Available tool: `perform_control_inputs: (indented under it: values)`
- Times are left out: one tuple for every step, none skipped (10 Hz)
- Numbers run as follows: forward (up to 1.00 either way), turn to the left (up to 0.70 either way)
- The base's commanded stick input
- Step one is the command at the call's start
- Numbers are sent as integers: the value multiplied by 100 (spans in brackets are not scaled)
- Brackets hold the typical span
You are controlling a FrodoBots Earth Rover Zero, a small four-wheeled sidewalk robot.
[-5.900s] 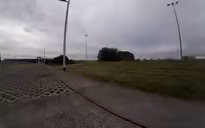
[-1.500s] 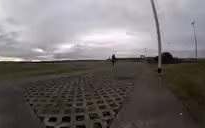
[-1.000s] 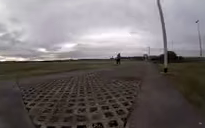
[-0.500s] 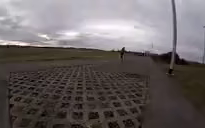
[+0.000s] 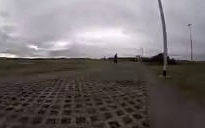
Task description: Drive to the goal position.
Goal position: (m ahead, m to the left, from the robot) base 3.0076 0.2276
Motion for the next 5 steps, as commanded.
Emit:
perform_control_inputs:
  values:
    - [85,-34]
    - [85,-34]
    - [85,-34]
    - [85,-34]
    - [85,-34]
